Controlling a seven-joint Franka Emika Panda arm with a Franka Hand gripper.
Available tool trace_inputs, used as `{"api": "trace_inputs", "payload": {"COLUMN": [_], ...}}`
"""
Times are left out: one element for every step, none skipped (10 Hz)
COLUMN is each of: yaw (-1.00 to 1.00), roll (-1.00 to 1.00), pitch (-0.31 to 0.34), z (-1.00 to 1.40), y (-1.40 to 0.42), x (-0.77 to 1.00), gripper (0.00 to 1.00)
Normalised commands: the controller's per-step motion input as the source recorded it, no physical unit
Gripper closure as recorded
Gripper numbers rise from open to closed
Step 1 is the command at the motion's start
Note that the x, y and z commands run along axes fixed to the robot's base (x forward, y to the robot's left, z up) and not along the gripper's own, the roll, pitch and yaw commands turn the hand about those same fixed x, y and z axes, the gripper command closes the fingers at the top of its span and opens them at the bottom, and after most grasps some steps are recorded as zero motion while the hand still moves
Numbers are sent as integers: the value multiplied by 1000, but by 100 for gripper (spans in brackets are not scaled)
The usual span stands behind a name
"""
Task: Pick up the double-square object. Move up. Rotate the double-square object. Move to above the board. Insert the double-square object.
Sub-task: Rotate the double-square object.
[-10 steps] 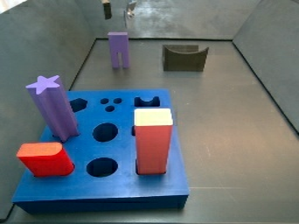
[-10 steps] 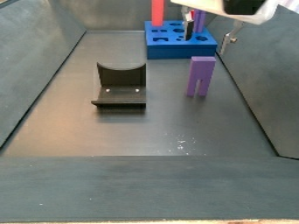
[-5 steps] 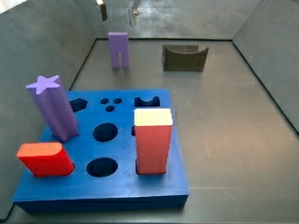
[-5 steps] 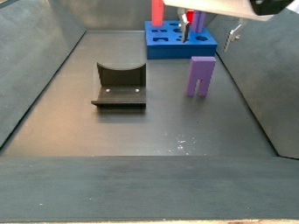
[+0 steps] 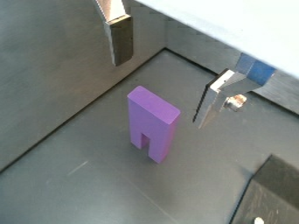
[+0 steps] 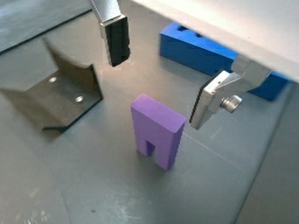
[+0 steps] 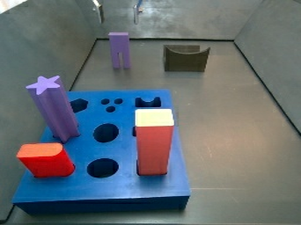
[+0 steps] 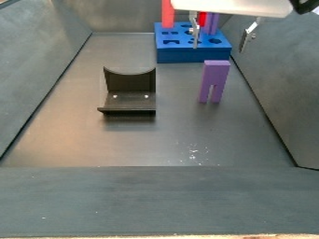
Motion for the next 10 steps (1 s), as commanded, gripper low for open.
{"api": "trace_inputs", "payload": {"yaw": [358,227,0,-37,-37,-32,-27,-21,-18,-16], "roll": [5,5,0,0,1,-2,-4,-8,-10,-12], "pitch": [-33,-31,0,-7,-28,-40,-48,-51,-51,-51], "z": [-36,-37,-1000,-1000,-1000,-1000,-942,-774,-646,-561], "y": [-8,-8,0,0,1,1,1,2,2,1], "x": [37,36,0,6,19,22,25,24,25,27], "gripper": [0,0,0,0,0,0,0,0,0,0]}}
